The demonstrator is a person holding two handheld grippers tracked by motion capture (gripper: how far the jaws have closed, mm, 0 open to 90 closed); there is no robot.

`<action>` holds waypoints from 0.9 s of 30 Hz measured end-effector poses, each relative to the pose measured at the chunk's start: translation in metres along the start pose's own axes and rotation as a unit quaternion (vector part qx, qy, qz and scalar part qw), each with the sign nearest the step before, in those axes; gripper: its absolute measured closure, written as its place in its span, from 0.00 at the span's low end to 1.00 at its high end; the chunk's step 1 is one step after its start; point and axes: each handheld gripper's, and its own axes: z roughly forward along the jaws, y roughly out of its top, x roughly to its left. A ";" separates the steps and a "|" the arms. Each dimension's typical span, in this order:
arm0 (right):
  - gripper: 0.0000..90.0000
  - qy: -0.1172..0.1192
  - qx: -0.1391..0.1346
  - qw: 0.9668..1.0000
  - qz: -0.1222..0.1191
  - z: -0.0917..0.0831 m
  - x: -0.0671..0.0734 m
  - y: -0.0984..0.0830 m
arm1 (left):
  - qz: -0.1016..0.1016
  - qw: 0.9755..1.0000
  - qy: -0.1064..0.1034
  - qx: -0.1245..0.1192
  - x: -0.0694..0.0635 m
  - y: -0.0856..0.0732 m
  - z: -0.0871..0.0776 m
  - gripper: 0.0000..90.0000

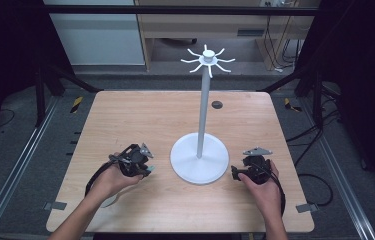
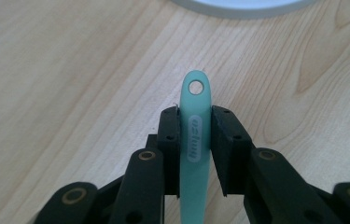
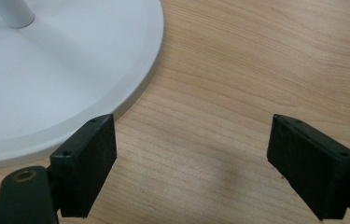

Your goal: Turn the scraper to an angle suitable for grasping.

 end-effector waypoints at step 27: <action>0.18 -0.003 -0.001 1.000 0.004 -0.001 -0.001 0.000 | -0.027 0.982 0.042 -0.181 0.004 -0.014 -0.097 0.82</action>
